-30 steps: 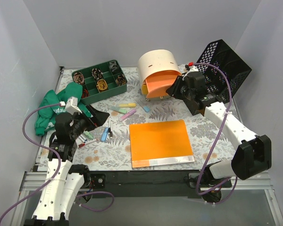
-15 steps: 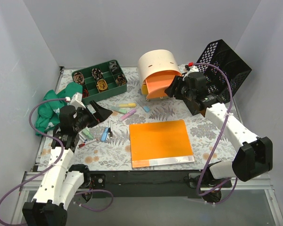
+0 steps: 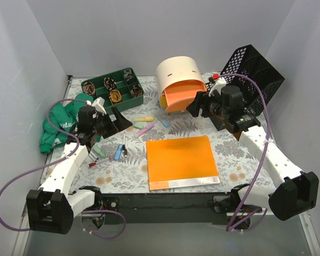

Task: Organize the desk

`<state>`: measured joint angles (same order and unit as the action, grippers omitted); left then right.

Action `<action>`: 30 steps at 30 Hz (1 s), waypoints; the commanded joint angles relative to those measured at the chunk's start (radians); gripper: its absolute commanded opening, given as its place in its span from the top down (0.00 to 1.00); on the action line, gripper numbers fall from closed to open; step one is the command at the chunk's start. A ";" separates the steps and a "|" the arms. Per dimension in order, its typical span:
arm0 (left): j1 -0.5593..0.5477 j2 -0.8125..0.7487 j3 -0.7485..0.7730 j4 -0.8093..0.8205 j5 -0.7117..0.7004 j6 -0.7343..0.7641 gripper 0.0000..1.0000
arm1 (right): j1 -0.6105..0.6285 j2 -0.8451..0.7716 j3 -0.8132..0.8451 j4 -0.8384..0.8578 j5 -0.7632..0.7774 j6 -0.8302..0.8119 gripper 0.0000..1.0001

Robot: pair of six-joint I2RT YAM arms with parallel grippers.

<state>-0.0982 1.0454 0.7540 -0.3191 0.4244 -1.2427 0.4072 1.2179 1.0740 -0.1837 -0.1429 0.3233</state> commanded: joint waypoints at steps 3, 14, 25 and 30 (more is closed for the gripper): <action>-0.139 0.137 0.128 -0.115 -0.104 0.173 0.04 | -0.079 -0.070 -0.062 0.003 -0.389 -0.257 0.23; -0.241 0.387 0.248 -0.153 -0.112 0.489 0.28 | -0.218 -0.212 -0.244 -0.094 -0.794 -0.806 0.11; -0.276 0.634 0.398 -0.167 -0.153 0.603 0.37 | -0.258 -0.215 -0.295 -0.094 -0.828 -0.814 0.12; -0.304 0.718 0.439 -0.186 -0.239 0.618 0.41 | -0.275 -0.227 -0.293 -0.094 -0.814 -0.805 0.12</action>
<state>-0.3820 1.7367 1.1461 -0.4767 0.2607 -0.6674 0.1474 1.0145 0.7864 -0.2893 -0.9348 -0.4751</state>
